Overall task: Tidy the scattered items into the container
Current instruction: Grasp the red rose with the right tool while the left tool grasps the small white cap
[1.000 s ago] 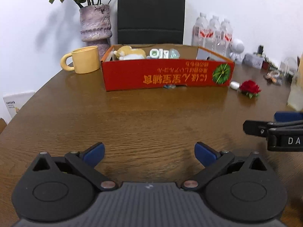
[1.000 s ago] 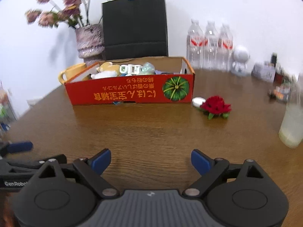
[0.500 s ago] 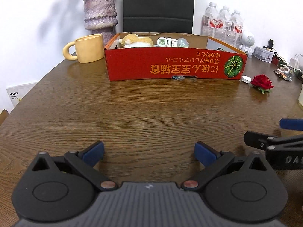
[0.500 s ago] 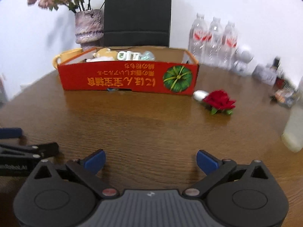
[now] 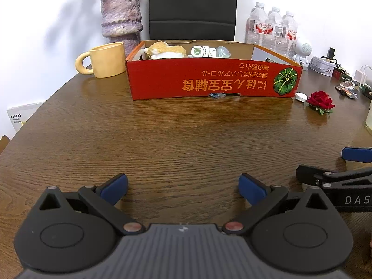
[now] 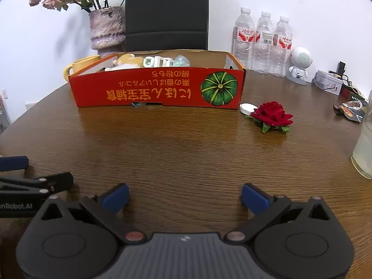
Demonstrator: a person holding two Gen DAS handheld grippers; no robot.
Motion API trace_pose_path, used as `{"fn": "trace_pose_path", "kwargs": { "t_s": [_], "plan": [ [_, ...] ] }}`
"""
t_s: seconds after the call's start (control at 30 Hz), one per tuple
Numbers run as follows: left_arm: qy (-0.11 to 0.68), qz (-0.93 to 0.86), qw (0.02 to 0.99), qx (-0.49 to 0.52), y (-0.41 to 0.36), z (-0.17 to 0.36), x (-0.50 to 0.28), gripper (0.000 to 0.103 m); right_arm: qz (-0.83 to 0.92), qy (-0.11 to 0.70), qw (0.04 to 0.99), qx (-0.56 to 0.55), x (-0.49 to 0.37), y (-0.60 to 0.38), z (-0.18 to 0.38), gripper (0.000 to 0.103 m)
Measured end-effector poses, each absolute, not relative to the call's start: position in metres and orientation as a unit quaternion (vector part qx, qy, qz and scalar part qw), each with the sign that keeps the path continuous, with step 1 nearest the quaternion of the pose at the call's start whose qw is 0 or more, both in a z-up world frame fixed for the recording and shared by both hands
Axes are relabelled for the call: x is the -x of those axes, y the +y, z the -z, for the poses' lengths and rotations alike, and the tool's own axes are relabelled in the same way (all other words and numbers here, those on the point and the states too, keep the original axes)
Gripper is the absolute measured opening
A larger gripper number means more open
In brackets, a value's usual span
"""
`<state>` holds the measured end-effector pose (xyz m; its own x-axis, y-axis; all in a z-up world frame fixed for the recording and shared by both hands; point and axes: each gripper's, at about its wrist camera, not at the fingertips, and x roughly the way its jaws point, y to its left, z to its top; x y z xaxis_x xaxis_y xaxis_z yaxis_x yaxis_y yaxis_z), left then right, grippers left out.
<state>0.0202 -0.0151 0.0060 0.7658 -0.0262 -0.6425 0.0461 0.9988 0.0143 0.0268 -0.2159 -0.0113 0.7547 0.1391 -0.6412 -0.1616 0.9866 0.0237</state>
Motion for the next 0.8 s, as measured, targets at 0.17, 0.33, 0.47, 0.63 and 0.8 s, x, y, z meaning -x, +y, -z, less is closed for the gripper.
{"fn": "trace_pose_path", "kwargs": {
  "t_s": [0.17, 0.33, 0.47, 0.63, 0.8],
  "plan": [
    [0.342, 0.020, 0.939, -0.015, -0.017, -0.006, -0.022, 0.103, -0.076, 0.342, 0.937, 0.015, -0.032, -0.217, 0.011, 0.103],
    [0.342, 0.024, 0.939, -0.016, -0.018, -0.006, -0.023, 0.103, -0.110, 0.357, 0.926, 0.050, -0.051, -0.243, 0.004, 0.102],
    [0.342, 0.026, 0.939, -0.017, -0.019, -0.006, -0.024, 0.103, -0.047, 0.315, 0.947, 0.047, -0.090, -0.285, -0.012, 0.103],
    [0.342, 0.029, 0.939, -0.019, -0.020, -0.005, -0.025, 0.103, -0.046, 0.342, 0.937, 0.052, -0.153, -0.310, 0.000, 0.101],
    [0.342, 0.029, 0.939, -0.019, -0.020, -0.005, -0.025, 0.103, -0.057, 0.346, 0.936, 0.038, -0.173, -0.316, 0.008, 0.082]
  ]
}}
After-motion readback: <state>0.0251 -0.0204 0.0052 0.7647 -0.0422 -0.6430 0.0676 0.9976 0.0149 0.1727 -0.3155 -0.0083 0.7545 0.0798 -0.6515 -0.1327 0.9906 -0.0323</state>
